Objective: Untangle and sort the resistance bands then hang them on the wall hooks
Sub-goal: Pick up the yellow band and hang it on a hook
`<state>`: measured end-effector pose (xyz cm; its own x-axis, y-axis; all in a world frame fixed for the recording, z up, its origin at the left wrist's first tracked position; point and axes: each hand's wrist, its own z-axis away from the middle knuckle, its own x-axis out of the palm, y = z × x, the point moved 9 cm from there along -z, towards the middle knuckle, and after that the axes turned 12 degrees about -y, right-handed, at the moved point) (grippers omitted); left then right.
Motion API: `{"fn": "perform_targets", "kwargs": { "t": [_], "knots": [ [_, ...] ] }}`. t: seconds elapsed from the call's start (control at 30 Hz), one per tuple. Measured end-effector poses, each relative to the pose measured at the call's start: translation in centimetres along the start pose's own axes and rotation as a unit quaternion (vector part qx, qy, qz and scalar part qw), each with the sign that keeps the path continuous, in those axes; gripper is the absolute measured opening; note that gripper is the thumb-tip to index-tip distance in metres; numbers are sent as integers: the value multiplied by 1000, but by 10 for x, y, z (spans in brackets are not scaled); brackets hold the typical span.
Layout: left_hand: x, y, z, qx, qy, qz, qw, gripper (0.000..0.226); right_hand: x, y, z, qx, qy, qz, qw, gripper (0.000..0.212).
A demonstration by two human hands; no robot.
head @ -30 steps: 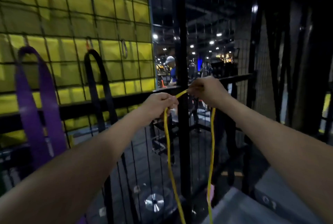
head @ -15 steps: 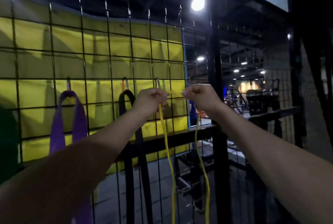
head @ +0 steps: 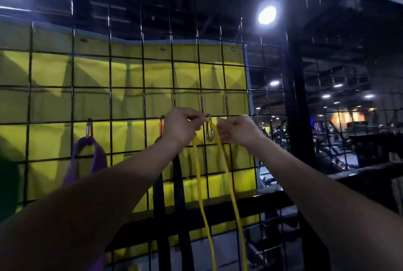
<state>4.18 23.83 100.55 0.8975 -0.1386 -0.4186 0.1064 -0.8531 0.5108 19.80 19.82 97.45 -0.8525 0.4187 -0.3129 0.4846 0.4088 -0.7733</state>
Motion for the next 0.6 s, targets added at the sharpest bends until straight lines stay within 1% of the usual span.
{"fn": "perform_targets", "kwargs": {
  "t": [0.17,0.3,0.43,0.6],
  "knots": [
    [4,-2,-2,2,-12,-22,1000,10,15,4,-17,30,-48,-45,997,17],
    [6,-1,-2,10,-27,-22,999,11,17,8,-24,36,-51,-78,995,26],
    [6,-2,-1,12,-39,-11,999,11,21,11,-24,45,-78,-128,988,16],
    [8,-1,-2,20,-50,9,999,9,22,9,-24,72,-105,-143,981,12]
  ]
}}
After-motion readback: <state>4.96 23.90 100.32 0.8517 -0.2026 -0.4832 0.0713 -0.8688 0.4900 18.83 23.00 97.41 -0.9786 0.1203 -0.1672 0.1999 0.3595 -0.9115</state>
